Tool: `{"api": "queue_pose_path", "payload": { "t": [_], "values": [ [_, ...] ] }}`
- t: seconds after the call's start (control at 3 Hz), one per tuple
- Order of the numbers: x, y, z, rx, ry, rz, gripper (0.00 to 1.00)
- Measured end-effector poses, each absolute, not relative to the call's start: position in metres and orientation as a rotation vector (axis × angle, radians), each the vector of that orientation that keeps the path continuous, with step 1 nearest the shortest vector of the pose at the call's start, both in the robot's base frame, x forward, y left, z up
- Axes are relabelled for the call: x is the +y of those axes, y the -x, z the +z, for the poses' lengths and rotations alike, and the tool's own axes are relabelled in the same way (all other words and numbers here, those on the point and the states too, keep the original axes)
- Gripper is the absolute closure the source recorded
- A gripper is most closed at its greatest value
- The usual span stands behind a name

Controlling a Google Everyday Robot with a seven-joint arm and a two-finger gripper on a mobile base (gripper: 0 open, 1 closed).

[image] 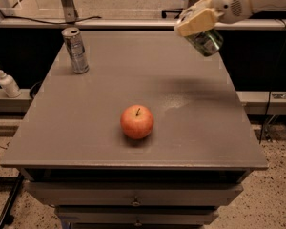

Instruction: Place green can upright

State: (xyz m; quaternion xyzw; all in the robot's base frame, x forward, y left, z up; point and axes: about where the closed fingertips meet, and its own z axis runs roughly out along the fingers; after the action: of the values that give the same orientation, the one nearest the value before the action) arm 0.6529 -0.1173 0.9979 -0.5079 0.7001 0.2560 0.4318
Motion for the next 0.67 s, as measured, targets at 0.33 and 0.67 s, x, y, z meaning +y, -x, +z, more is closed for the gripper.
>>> {"api": "queue_pose_path", "payload": {
  "t": [0.33,0.67],
  "values": [
    [-0.147,-0.64,1.007,1.617,1.126,0.766,1.0],
    [-0.175,-0.625,1.008,1.501,1.019,0.854,1.0]
  ]
}}
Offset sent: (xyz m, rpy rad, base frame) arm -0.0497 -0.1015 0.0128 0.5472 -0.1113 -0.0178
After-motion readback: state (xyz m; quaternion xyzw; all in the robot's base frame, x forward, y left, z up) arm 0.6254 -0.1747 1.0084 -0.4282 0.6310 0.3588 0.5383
